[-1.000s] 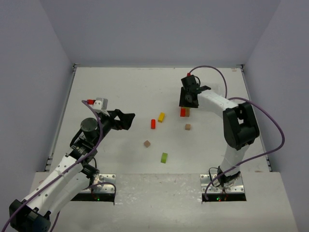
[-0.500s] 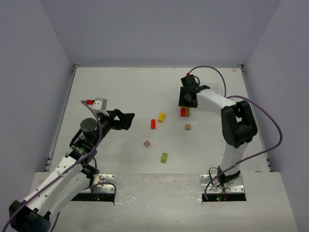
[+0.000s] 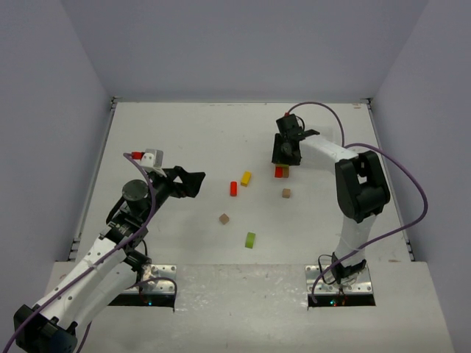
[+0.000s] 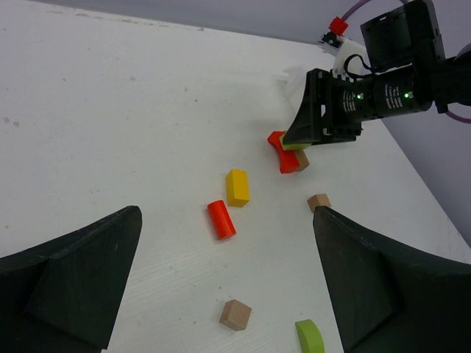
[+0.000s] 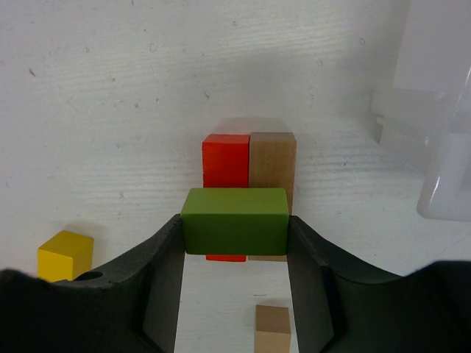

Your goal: Build the wood block tower

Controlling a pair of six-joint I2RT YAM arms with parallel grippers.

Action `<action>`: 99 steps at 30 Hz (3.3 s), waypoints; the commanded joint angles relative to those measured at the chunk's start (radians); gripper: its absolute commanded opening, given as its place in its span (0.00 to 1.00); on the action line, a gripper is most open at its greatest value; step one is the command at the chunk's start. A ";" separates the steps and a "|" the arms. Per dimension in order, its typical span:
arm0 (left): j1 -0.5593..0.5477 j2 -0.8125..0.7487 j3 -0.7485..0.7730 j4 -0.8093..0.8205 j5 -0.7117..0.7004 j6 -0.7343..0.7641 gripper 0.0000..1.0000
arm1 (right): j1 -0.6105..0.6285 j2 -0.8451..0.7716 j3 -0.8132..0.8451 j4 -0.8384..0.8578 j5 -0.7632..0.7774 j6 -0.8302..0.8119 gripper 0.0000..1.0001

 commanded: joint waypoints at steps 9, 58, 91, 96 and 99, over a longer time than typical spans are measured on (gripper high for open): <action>0.006 -0.020 0.002 0.025 0.007 -0.008 1.00 | -0.004 0.016 0.065 -0.032 0.009 0.028 0.28; 0.006 -0.025 0.006 0.008 0.012 -0.007 1.00 | -0.013 0.031 0.093 -0.080 0.024 0.048 0.66; 0.008 -0.009 0.006 0.004 -0.003 -0.008 1.00 | -0.012 0.001 0.111 -0.078 -0.016 -0.010 0.81; 0.007 0.032 0.014 0.008 0.002 -0.014 1.00 | -0.013 -0.123 0.092 -0.079 -0.065 -0.112 0.99; 0.008 0.050 0.014 0.009 -0.015 -0.024 1.00 | -0.013 -0.219 0.026 -0.069 -0.107 -0.130 0.99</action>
